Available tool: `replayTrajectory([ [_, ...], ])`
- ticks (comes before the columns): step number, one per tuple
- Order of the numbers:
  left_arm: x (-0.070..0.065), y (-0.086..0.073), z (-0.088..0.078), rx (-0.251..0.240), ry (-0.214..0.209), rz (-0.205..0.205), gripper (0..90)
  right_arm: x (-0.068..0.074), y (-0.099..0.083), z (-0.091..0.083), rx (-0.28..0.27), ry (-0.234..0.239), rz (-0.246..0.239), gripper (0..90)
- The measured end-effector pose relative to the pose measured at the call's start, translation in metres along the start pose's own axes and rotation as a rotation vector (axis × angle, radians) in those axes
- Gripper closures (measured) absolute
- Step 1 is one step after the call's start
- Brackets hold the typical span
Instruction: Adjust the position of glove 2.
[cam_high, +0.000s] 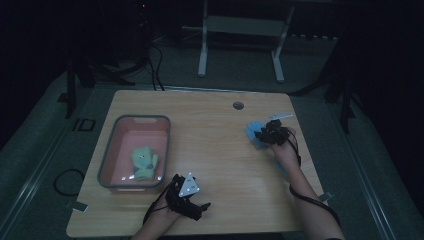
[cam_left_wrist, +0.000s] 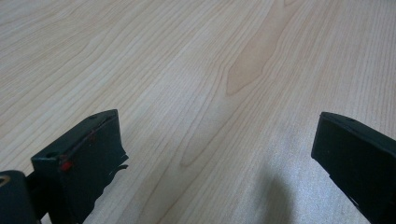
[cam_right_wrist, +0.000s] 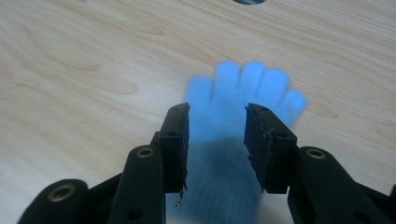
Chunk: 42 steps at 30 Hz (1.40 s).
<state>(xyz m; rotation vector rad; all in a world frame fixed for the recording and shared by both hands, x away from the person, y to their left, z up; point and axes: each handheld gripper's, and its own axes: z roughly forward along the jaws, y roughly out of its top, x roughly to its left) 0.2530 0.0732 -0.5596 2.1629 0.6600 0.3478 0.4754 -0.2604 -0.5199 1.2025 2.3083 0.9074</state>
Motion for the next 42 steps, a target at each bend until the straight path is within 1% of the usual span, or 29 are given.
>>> replayTrajectory([
  [3, 0.000, 0.000, -0.001, -0.006, -0.002, -0.001, 2.4, -0.005, 0.001, 0.009, 0.003, 0.015, 0.012, 60.4],
  [4, 0.001, 0.000, -0.001, -0.006, -0.005, -0.003, 2.4, -0.006, 0.002, 0.012, 0.013, -0.006, 0.010, 60.5],
  [5, 0.001, -0.001, -0.001, -0.009, -0.007, -0.003, 2.4, -0.007, 0.002, 0.014, 0.020, -0.006, 0.011, 60.5],
  [7, 0.000, -0.001, -0.001, -0.008, -0.010, 0.000, 2.4, -0.007, 0.002, 0.019, 0.039, -0.034, -0.005, 59.6],
  [8, 0.000, -0.001, -0.001, -0.008, -0.010, 0.000, 2.4, -0.007, 0.002, 0.019, 0.039, -0.034, -0.005, 59.6],
  [9, 0.000, -0.001, -0.001, -0.008, -0.009, 0.003, 2.4, -0.007, 0.000, 0.024, 0.055, -0.035, -0.011, 58.5],
  [10, 0.000, -0.001, -0.001, -0.009, -0.010, 0.004, 2.4, -0.006, -0.002, 0.028, 0.061, -0.039, -0.022, 59.4],
  [11, 0.000, -0.001, -0.001, -0.010, -0.009, 0.004, 2.4, -0.005, -0.004, 0.028, 0.051, -0.040, -0.031, 61.8],
  [12, 0.000, -0.001, -0.001, -0.011, -0.008, 0.003, 2.4, -0.004, -0.006, 0.029, 0.047, -0.036, -0.029, 63.7],
  [15, 0.000, -0.001, -0.002, -0.017, -0.004, 0.001, 2.4, -0.003, -0.008, 0.028, 0.039, -0.023, -0.010, 71.8],
  [16, 0.000, -0.001, -0.002, -0.021, -0.002, 0.002, 2.4, -0.003, -0.008, 0.028, 0.039, -0.024, -0.009, 76.7],
  [18, 0.000, -0.001, -0.003, -0.024, 0.000, 0.003, 2.4, 0.001, -0.009, 0.028, 0.038, -0.043, -0.009, 80.6],
  [20, 0.000, -0.001, -0.002, -0.020, 0.003, 0.005, 2.4, 0.003, -0.009, 0.028, 0.039, -0.053, 0.000, 82.4],
  [21, 0.000, -0.001, -0.002, -0.016, 0.005, 0.004, 2.4, 0.004, -0.008, 0.027, 0.040, -0.060, 0.021, 83.1],
  [22, 0.000, -0.001, -0.001, -0.013, 0.005, 0.003, 2.4, 0.004, -0.008, 0.027, 0.042, -0.064, 0.031, 83.7],
  [23, 0.000, -0.001, -0.001, -0.009, 0.005, 0.005, 2.4, 0.006, -0.007, 0.025, 0.040, -0.077, 0.040, 84.5],
  [24, 0.001, -0.002, -0.001, -0.010, 0.005, 0.003, 2.4, 0.007, -0.007, 0.022, 0.033, -0.075, 0.053, 86.1],
  [25, 0.001, -0.002, -0.001, -0.011, 0.006, 0.002, 2.4, 0.009, -0.006, 0.017, 0.022, -0.056, 0.077, 86.6],
  [26, 0.001, -0.002, -0.001, -0.011, 0.007, 0.002, 2.4, 0.011, -0.005, 0.014, 0.011, -0.053, 0.083, 86.9],
  [28, 0.002, -0.002, 0.000, -0.008, 0.008, 0.004, 2.4, 0.019, -0.002, 0.001, -0.018, -0.045, 0.084, 87.2],
  [29, 0.002, -0.002, 0.000, -0.007, 0.009, 0.004, 2.4, 0.021, -0.001, -0.003, -0.023, -0.044, 0.081, 87.3],
  [31, 0.001, -0.001, 0.000, -0.004, 0.012, 0.008, 2.4, 0.028, 0.001, -0.011, -0.024, -0.059, 0.071, 87.6],
  [33, 0.001, -0.001, -0.001, -0.009, 0.017, 0.013, 2.4, 0.033, 0.002, -0.020, -0.040, -0.036, 0.095, 87.7],
  [35, 0.001, 0.000, -0.002, -0.010, 0.023, 0.012, 2.4, 0.044, 0.001, -0.030, -0.050, -0.051, 0.078, 87.6],
  [36, 0.001, 0.000, -0.002, -0.011, 0.022, 0.009, 2.4, 0.051, 0.001, -0.035, -0.053, -0.044, 0.077, 87.7],
  [38, 0.002, 0.000, -0.002, -0.012, 0.021, 0.006, 2.4, 0.061, -0.001, -0.045, -0.072, -0.025, 0.095, 87.7],
  [39, 0.002, 0.000, -0.002, -0.011, 0.023, 0.007, 2.4, 0.066, -0.001, -0.049, -0.073, -0.016, 0.099, 87.7],
  [41, 0.002, 0.000, -0.002, -0.014, 0.024, 0.007, 2.4, 0.077, -0.003, -0.059, -0.092, -0.001, 0.116, 87.7],
  [42, 0.002, 0.000, -0.002, -0.016, 0.025, 0.009, 2.4, 0.083, -0.004, -0.063, -0.093, 0.005, 0.118, 87.7],
])
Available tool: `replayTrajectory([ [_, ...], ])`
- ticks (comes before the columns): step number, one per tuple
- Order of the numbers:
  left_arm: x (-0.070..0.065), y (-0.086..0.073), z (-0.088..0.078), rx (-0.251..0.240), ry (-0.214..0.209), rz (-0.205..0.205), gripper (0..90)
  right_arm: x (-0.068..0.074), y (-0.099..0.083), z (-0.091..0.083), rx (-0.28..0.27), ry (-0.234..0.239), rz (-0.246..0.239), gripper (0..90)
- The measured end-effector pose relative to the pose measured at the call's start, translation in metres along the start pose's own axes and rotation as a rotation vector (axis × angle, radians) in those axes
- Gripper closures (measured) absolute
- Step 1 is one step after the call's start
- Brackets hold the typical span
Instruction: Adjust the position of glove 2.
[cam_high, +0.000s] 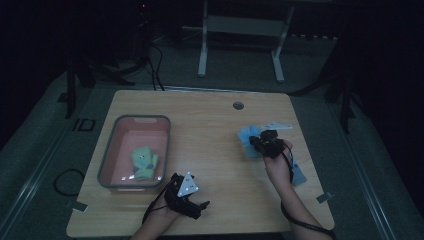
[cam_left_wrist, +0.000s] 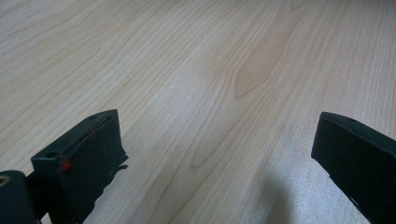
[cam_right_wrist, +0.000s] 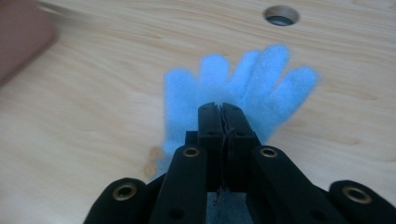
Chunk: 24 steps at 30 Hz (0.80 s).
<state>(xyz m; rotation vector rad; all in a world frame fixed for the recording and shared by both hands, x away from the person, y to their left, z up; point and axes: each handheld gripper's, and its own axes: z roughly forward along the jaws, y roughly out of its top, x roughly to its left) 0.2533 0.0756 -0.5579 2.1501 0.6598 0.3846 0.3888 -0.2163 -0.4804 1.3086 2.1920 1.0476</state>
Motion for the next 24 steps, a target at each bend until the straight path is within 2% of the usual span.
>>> replayTrajectory([
  [5, 0.000, 0.000, 0.000, 0.001, 0.001, 0.005, 2.4, 0.030, -0.010, -0.019, -0.026, 0.017, 0.028, 87.7],
  [6, 0.000, 0.000, 0.000, 0.002, 0.001, 0.007, 2.4, 0.038, -0.012, -0.021, -0.015, 0.020, 0.024, 87.7],
  [11, 0.000, 0.000, 0.001, 0.001, -0.001, 0.008, 2.4, 0.057, -0.021, -0.026, -0.023, 0.005, 0.035, 87.7],
  [14, 0.000, 0.000, 0.001, -0.001, -0.004, 0.008, 2.4, 0.063, -0.026, -0.025, -0.015, -0.002, 0.037, 87.6],
  [16, 0.000, 0.001, 0.001, -0.003, -0.007, 0.010, 2.4, 0.071, -0.036, -0.020, 0.000, -0.016, 0.031, 87.6],
  [17, 0.000, 0.000, 0.001, -0.005, -0.010, 0.009, 2.4, 0.072, -0.040, -0.017, 0.008, 0.000, 0.049, 87.6],
  [24, -0.002, 0.001, 0.001, -0.011, -0.014, 0.010, 2.4, 0.076, -0.062, 0.004, 0.065, 0.000, 0.081, 87.5],
])
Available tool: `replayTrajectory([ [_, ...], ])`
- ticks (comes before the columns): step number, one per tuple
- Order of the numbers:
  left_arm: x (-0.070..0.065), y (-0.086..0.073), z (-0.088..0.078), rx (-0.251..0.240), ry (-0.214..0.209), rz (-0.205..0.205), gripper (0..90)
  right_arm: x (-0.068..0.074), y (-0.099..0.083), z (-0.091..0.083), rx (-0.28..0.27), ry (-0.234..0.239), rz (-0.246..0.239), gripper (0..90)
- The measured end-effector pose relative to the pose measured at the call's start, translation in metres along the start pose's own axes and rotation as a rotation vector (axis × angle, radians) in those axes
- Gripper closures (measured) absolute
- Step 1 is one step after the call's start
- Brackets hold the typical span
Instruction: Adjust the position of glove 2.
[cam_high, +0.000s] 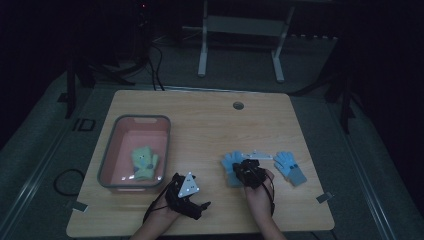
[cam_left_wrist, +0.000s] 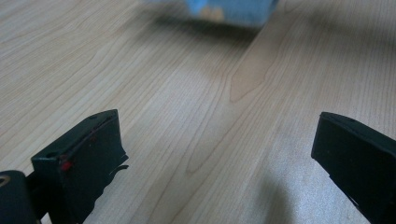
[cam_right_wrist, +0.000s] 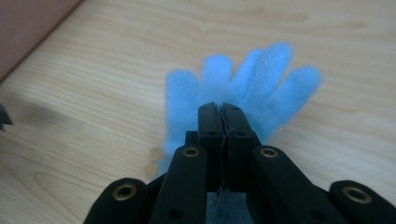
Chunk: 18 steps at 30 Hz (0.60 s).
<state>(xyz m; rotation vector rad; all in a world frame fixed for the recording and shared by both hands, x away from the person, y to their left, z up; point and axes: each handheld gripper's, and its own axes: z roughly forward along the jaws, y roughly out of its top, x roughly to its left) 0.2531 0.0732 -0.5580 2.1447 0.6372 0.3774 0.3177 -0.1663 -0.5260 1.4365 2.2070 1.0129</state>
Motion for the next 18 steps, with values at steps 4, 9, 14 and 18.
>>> replayTrajectory([
  [4, 0.001, -0.001, 0.000, 0.004, -0.003, 0.000, 2.4, 0.000, -0.006, 0.010, 0.022, -0.012, 0.001, 87.2],
  [9, 0.001, -0.001, 0.000, 0.007, -0.004, 0.004, 2.4, -0.001, -0.011, 0.019, 0.033, -0.031, -0.015, 76.4],
  [14, 0.001, -0.001, 0.001, 0.008, -0.005, 0.001, 2.4, -0.003, -0.011, 0.020, 0.046, -0.014, -0.016, 72.5],
  [18, 0.002, -0.001, 0.000, 0.006, -0.006, 0.000, 2.4, -0.005, -0.005, 0.012, 0.036, -0.011, -0.045, 68.6],
])
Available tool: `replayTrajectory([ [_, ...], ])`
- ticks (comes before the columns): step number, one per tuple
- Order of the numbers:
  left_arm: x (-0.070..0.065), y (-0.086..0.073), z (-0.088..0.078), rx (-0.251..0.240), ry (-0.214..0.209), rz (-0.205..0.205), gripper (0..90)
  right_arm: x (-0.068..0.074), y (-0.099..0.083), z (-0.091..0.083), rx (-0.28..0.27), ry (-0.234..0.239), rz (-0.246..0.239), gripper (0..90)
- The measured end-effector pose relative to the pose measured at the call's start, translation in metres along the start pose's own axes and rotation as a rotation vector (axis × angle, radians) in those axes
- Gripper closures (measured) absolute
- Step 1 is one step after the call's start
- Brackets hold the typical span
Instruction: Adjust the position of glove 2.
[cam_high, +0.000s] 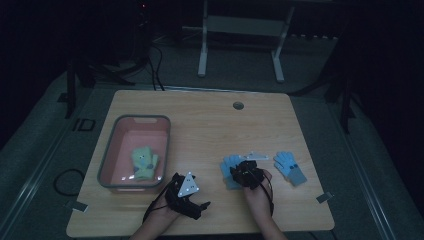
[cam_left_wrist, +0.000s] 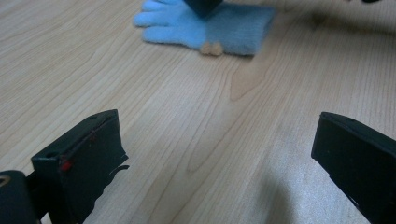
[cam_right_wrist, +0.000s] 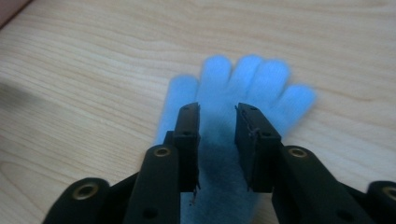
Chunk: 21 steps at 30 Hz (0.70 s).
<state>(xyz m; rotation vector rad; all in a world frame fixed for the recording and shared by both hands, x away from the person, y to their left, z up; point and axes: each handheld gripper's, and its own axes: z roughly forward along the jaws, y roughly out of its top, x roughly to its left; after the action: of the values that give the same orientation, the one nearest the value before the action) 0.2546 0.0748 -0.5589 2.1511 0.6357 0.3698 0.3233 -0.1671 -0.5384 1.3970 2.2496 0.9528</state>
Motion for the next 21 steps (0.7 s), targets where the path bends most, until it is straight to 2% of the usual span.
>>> replayTrajectory([
  [5, 0.000, 0.000, 0.000, -0.001, -0.001, -0.002, 2.4, -0.009, 0.006, -0.012, -0.008, 0.032, -0.063, 62.3],
  [9, 0.000, 0.000, 0.001, -0.002, -0.001, -0.006, 2.4, -0.018, 0.008, -0.017, -0.007, 0.031, -0.103, 62.1],
  [10, 0.001, 0.000, 0.002, -0.002, -0.002, -0.007, 2.4, -0.027, 0.008, -0.022, -0.005, 0.032, -0.118, 61.8],
  [14, 0.000, 0.000, 0.002, 0.000, 0.001, -0.002, 2.4, -0.045, 0.010, -0.033, -0.021, 0.057, -0.132, 61.0],
  [19, 0.000, 0.000, 0.002, 0.002, 0.004, 0.002, 2.4, -0.069, 0.008, -0.045, -0.047, 0.048, -0.157, 61.5],
  [21, 0.000, 0.000, 0.002, 0.001, 0.005, 0.003, 2.4, -0.077, 0.006, -0.048, -0.051, 0.065, -0.173, 61.4],
])
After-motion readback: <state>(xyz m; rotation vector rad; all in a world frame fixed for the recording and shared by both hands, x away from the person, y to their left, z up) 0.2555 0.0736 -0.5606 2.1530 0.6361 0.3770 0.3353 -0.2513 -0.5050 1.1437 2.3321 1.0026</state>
